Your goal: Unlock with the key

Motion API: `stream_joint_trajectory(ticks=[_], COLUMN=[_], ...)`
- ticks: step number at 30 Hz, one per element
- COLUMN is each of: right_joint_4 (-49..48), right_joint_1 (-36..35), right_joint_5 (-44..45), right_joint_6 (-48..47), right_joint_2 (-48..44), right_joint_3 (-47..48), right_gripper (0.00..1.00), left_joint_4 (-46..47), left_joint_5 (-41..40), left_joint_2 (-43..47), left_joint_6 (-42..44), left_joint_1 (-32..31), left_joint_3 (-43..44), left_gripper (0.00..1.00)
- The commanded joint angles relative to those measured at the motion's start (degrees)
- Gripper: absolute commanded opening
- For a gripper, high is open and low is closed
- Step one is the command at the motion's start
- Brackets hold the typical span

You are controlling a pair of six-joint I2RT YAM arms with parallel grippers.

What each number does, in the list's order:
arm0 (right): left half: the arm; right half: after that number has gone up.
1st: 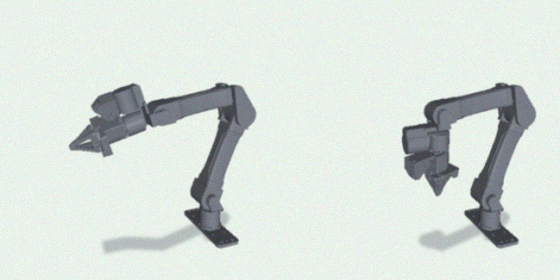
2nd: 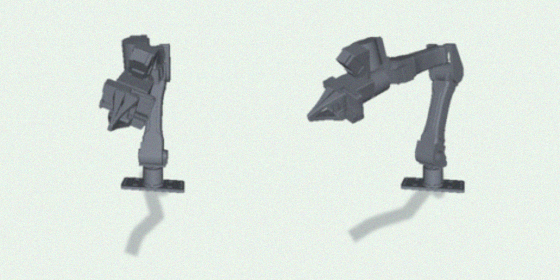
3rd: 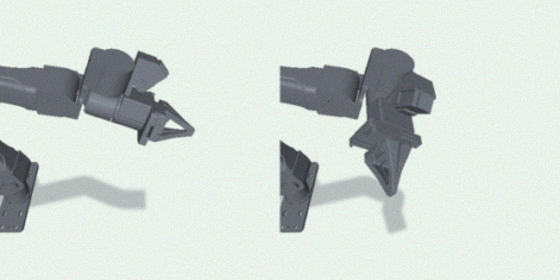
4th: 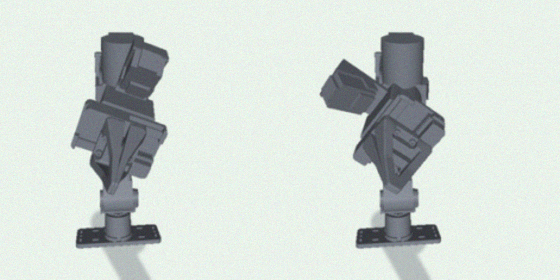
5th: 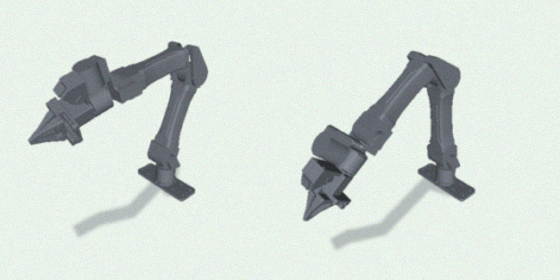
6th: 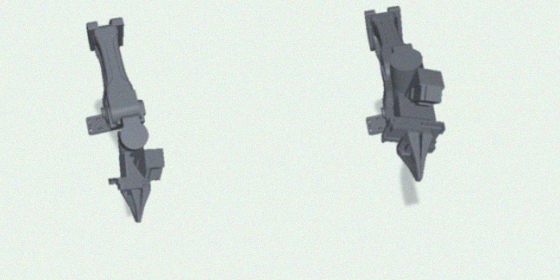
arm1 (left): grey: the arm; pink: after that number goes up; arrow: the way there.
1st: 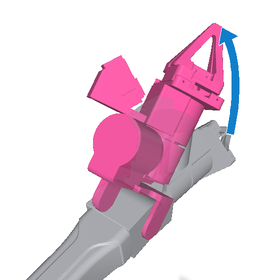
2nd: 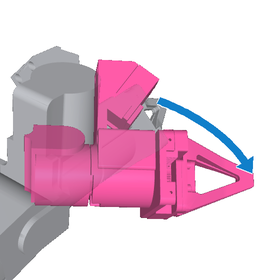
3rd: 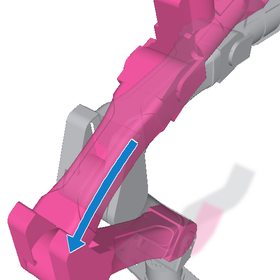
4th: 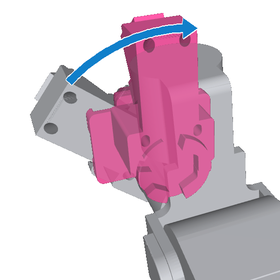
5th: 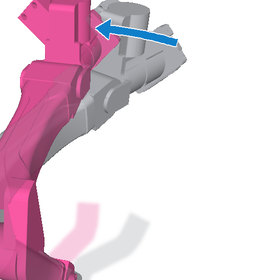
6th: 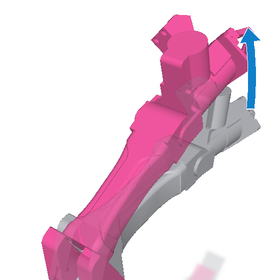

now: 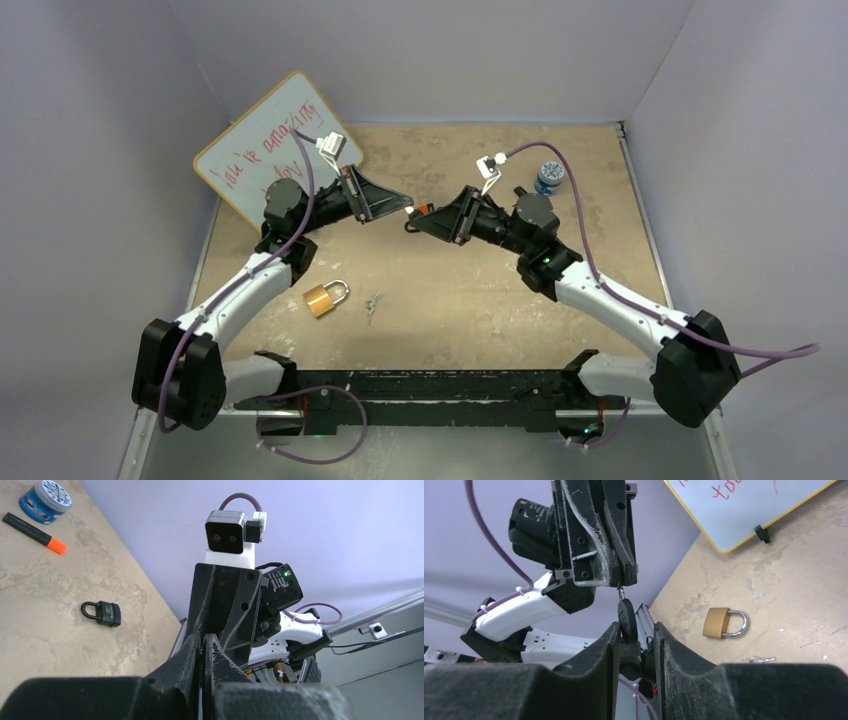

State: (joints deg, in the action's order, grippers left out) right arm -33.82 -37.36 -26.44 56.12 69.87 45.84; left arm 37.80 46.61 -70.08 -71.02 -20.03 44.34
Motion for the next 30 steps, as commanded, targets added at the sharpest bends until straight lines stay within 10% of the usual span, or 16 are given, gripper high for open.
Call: stream_joint_trajectory(ticks=[1,11,19,25,30], right_joint_4=[-4.23,-9.86,-14.25,2.16,32.86], right_joint_1=[0.39,0.42,0.43,0.49,0.62], right_joint_5=[-2.19,-2.73,-3.98,4.75,29.88], right_joint_6=[2.26,4.06,5.06,-2.81,-9.14], right_joint_2=[-2.1,-0.84,-1.07,-5.81,-10.4], right_joint_3=[-1.0,-2.39,-3.73,-2.68,3.8], right_gripper=[0.28,0.28,0.0,0.0,0.0], left_joint_4=[5.04,3.49,2.69,-17.67,-42.46], left_joint_5=[-1.4,-2.59,-5.28,-12.07,-26.54], left_joint_2=[2.68,4.07,5.58,8.7,7.83], left_joint_6=[-3.53,-2.98,-2.32,7.55,22.1], left_joint_1=[-0.69,-1.57,-1.68,-1.67,-1.76], left_joint_3=[-1.29,-2.14,-2.87,1.15,9.44], left_gripper=[0.0,0.0,0.0,0.61,0.73])
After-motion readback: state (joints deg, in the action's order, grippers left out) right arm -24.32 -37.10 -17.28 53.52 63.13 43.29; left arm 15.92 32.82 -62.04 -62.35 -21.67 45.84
